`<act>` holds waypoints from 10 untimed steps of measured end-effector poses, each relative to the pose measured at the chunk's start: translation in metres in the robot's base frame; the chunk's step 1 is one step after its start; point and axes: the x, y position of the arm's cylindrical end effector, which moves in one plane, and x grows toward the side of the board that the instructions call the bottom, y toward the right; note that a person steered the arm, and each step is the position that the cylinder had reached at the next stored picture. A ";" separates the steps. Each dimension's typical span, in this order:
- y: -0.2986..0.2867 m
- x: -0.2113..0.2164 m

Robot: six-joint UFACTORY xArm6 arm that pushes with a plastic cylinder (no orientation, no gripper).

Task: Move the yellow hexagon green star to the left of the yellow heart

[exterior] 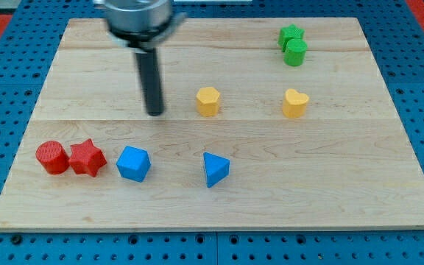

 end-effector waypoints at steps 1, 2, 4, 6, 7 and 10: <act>0.010 -0.084; 0.059 -0.147; 0.197 -0.218; 0.310 -0.219; 0.326 -0.203; 0.127 -0.163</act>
